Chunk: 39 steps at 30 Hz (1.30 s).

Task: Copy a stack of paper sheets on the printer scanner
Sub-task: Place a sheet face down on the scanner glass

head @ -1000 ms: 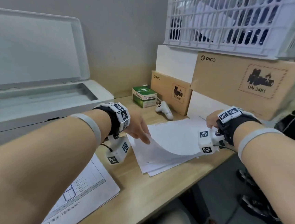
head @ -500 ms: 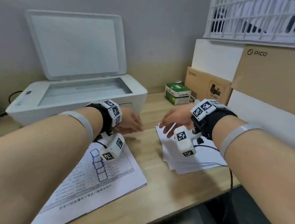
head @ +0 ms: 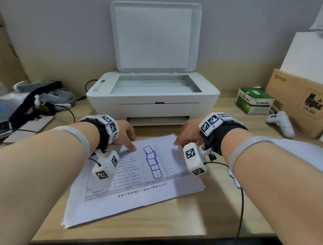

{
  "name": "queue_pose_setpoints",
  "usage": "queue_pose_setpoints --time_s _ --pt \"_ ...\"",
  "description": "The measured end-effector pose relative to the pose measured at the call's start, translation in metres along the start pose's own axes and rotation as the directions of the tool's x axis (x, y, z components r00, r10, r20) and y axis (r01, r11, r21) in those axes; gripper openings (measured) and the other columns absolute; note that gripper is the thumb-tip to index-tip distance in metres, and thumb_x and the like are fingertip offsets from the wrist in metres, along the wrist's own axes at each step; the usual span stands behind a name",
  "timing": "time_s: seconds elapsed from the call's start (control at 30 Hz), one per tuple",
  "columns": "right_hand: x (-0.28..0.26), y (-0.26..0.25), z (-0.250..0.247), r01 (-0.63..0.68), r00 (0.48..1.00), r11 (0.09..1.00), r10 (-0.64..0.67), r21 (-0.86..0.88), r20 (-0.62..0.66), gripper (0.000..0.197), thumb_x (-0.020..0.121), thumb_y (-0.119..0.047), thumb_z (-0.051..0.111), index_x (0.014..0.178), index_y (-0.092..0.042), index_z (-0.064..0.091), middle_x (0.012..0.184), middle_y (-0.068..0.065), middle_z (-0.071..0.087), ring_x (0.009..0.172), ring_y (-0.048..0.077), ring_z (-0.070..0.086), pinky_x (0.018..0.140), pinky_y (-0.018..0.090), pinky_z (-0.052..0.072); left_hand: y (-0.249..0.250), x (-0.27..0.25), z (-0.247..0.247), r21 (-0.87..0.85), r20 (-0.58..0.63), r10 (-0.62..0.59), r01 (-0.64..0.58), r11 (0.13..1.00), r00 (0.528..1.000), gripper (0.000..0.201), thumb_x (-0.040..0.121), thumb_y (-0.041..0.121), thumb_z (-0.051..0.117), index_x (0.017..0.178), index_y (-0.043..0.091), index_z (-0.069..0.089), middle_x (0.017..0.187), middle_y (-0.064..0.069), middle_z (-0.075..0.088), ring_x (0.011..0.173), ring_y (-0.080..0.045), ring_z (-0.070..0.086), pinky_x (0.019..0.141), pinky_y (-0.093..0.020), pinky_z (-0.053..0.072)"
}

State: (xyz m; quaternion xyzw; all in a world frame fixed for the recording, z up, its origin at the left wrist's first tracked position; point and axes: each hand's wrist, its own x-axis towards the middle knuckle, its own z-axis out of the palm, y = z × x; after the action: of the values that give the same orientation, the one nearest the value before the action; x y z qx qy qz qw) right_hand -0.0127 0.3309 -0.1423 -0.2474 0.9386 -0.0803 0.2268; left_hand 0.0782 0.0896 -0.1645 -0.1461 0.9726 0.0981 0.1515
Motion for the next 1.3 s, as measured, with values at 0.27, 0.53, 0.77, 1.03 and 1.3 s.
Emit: queue_pose_setpoints --time_s 0.27,0.53,0.77,1.03,1.3 --pt "0.021 -0.006 0.009 0.033 0.998 0.984 -0.022 0.175 -0.066 0.041 0.070 -0.032 0.080 0.096 -0.002 0.072 0.078 0.014 0.075 0.060 0.023 0.061 0.076 0.043 0.059 -0.007 0.007 0.011 -0.115 -0.102 0.001 -0.013 0.993 0.995 0.034 0.065 0.045 0.086 0.081 0.024 0.064 0.079 0.004 0.064 0.073 -0.016 0.057 0.070 -0.029 0.050" --pt "0.022 0.007 -0.001 0.132 0.990 0.924 -0.108 0.358 -0.086 0.012 0.083 -0.019 0.076 0.087 -0.007 0.072 0.078 0.007 0.076 0.072 0.017 0.074 0.081 0.034 0.060 -0.015 0.002 0.005 -0.177 -0.191 0.060 -0.095 0.980 0.980 0.019 0.067 0.043 0.082 0.074 0.029 0.071 0.080 0.007 0.070 0.076 -0.015 0.065 0.072 -0.029 0.055" --pt "0.016 0.003 0.002 0.167 0.980 0.923 -0.118 0.346 -0.160 0.021 0.075 -0.025 0.084 0.076 -0.013 0.067 0.071 0.004 0.072 0.063 0.015 0.065 0.065 0.024 0.057 -0.011 -0.009 -0.002 -0.213 -0.267 0.089 -0.149 0.966 0.960 0.016 0.071 0.038 0.083 0.072 0.026 0.073 0.071 0.009 0.069 0.065 -0.009 0.059 0.060 -0.022 0.045" --pt "0.008 0.001 -0.002 0.207 0.962 0.949 -0.153 0.239 -0.227 0.025 0.083 -0.031 0.076 0.069 -0.011 0.071 0.066 0.004 0.072 0.046 0.008 0.053 0.053 0.018 0.046 -0.013 -0.010 -0.004 -0.220 -0.297 0.091 -0.161 0.962 0.950 0.010 0.079 0.033 0.078 0.075 0.024 0.077 0.077 0.006 0.073 0.079 -0.017 0.066 0.074 -0.031 0.056" --pt "0.004 0.003 -0.011 0.205 0.949 0.968 -0.159 0.148 -0.273 0.035 0.095 -0.034 0.059 0.079 -0.008 0.075 0.053 -0.004 0.065 0.044 0.008 0.052 0.052 0.018 0.045 -0.014 -0.014 -0.004 -0.244 -0.230 0.084 -0.141 0.959 0.970 0.021 0.076 0.042 0.080 0.092 0.029 0.077 0.088 0.012 0.074 0.087 -0.011 0.067 0.084 -0.030 0.055"
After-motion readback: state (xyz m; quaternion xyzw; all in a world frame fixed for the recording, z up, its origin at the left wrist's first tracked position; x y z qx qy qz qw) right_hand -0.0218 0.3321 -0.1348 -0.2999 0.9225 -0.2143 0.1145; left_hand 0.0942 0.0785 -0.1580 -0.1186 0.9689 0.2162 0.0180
